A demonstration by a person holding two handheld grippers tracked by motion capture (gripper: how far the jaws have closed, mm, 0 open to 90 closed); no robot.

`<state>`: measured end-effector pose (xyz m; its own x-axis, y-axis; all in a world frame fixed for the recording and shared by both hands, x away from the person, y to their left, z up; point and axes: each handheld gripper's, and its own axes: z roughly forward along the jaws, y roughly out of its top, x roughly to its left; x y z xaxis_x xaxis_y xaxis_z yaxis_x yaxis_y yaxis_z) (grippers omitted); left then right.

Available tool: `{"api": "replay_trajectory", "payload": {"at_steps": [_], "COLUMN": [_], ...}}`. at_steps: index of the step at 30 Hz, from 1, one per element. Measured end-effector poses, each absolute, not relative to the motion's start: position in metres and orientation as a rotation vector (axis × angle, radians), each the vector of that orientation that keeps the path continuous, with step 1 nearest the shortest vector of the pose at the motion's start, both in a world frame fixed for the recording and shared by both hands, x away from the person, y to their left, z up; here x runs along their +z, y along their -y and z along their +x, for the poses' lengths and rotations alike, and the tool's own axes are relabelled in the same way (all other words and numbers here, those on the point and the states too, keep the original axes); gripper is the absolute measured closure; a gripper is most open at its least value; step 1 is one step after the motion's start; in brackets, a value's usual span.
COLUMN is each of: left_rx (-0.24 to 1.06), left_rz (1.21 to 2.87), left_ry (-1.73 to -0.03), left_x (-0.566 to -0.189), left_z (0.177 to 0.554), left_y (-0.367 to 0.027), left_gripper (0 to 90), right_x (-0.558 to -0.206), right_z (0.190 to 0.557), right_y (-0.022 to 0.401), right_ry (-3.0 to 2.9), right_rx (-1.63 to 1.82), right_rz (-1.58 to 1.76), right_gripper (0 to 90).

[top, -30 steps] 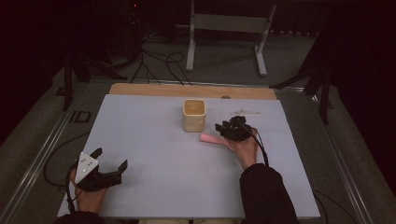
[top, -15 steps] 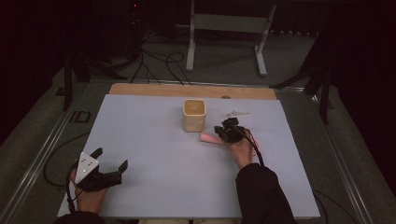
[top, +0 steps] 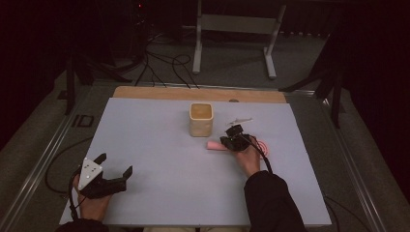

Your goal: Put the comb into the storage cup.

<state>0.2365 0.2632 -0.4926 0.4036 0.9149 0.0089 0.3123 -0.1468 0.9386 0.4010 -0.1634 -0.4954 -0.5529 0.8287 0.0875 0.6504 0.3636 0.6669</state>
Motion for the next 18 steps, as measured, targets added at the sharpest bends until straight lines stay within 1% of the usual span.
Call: {"api": "replay_trajectory", "payload": {"at_steps": [14, 18], "left_rx": [0.774, 0.775], "left_rz": [1.687, 1.692], "left_ry": [-1.088, -1.086], "left_x": [-0.493, -0.493], "left_z": [0.236, 0.236], "left_y": [-0.262, -0.262], "left_gripper": [0.1, 0.1], "right_x": [-0.495, -0.497], "right_z": [0.383, 0.374], "right_y": [0.167, 0.173], "right_ry": [-2.455, -2.476], "right_rx": [0.919, 0.911], "right_rz": [1.257, 1.245], "right_gripper": [89.9, 90.0]}}
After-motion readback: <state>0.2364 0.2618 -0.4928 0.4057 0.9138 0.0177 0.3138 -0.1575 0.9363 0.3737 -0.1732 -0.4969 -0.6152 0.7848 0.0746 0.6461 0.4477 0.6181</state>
